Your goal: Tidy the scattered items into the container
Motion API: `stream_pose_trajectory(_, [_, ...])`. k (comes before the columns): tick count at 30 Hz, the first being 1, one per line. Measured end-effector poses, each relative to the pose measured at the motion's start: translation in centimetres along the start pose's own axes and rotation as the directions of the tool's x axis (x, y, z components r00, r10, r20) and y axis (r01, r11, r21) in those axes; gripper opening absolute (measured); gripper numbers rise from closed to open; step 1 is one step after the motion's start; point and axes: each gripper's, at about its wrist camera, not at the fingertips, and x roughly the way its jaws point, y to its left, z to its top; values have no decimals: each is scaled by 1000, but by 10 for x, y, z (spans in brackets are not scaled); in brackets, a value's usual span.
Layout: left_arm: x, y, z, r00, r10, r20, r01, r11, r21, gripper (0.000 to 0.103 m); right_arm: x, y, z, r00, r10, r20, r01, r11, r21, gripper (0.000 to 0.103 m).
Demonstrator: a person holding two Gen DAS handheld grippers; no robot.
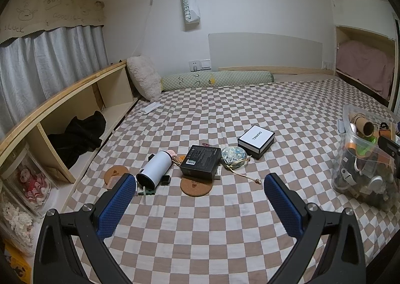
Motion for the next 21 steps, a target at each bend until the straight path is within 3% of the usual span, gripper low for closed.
stream_pose_trajectory(21, [2, -6, -3, 1000, 18, -2, -18, 1000, 0, 103, -1, 1, 1, 1000, 1, -1, -1, 1000, -2, 103])
